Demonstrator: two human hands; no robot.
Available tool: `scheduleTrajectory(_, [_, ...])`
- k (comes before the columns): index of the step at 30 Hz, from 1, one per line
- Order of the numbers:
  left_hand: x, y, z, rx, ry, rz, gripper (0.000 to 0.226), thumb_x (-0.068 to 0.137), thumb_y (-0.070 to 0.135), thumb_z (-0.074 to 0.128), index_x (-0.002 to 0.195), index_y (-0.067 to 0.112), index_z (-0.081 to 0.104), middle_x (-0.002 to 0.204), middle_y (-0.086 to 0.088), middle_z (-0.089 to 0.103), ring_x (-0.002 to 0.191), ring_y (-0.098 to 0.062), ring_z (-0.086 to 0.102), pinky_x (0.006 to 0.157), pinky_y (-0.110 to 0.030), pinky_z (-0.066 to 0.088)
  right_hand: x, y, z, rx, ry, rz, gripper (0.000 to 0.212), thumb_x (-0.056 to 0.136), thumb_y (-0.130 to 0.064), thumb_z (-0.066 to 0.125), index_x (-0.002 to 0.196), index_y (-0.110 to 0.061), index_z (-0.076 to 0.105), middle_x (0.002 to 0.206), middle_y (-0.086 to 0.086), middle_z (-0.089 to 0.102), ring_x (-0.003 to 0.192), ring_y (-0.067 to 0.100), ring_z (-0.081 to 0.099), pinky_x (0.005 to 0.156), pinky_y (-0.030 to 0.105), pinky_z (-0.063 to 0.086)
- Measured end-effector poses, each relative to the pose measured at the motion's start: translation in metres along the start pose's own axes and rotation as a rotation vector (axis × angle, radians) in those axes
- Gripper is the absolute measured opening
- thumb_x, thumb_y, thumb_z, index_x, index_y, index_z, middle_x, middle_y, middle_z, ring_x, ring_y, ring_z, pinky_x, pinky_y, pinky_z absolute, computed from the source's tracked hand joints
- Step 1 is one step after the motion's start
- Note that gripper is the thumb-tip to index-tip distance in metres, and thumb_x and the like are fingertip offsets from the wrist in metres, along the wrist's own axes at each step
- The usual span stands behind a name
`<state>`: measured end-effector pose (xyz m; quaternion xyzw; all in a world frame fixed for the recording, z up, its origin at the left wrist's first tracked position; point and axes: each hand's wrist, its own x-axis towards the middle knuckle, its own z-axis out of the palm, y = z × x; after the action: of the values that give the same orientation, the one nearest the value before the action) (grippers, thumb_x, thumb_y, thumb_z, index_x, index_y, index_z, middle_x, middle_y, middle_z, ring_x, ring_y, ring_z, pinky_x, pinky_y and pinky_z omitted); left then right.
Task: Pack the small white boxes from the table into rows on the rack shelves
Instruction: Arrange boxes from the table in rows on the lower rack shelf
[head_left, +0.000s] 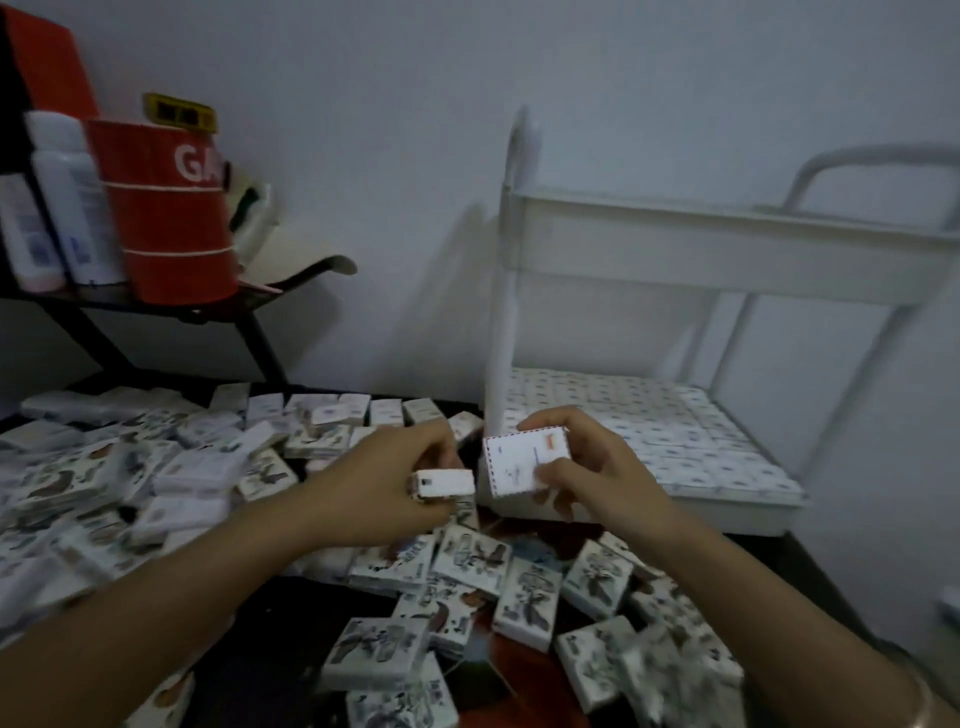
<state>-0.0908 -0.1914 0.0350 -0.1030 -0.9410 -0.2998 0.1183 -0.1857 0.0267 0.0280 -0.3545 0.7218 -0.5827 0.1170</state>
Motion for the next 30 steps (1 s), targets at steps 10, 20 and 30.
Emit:
scheduleTrajectory(10, [0.114, 0.062, 0.081, 0.004, -0.041, 0.150, 0.030, 0.081, 0.001, 0.054, 0.093, 0.028, 0.059, 0.083, 0.016, 0.068, 0.072, 0.004, 0.059, 0.056, -0.012, 0.038, -0.046, 0.022, -0.115, 0.072, 0.268, 0.126, 0.044, 0.096, 0.000, 0.038, 0.100, -0.027, 0.072, 0.099, 0.002, 0.072, 0.070, 0.023, 0.065, 0.054, 0.031, 0.048])
scheduleTrajectory(20, [0.257, 0.046, 0.156, 0.166, 0.060, 0.084, 0.023, 0.082, 0.003, 0.054, 0.100, 0.013, 0.063, 0.100, -0.004, 0.063, 0.095, -0.020, 0.057, 0.066, -0.025, 0.039, 0.031, 0.042, -0.196, -1.010, 0.567, 0.037, 0.043, 0.097, -0.028, 0.052, 0.136, -0.017, 0.037, 0.087, 0.000, 0.065, 0.074, 0.022, 0.064, 0.065, 0.035, 0.050])
scheduleTrajectory(30, [0.338, 0.046, 0.197, 0.386, -0.066, 0.134, 0.049, 0.081, 0.008, 0.063, 0.128, 0.023, 0.054, 0.115, -0.004, 0.055, 0.105, -0.020, 0.051, 0.076, -0.029, 0.041, 0.133, 0.075, -0.242, -1.343, 0.524, 0.152, 0.024, 0.093, -0.027, 0.058, 0.116, -0.022, 0.063, 0.115, 0.003, 0.066, 0.106, 0.025, 0.060, 0.082, 0.031, 0.045])
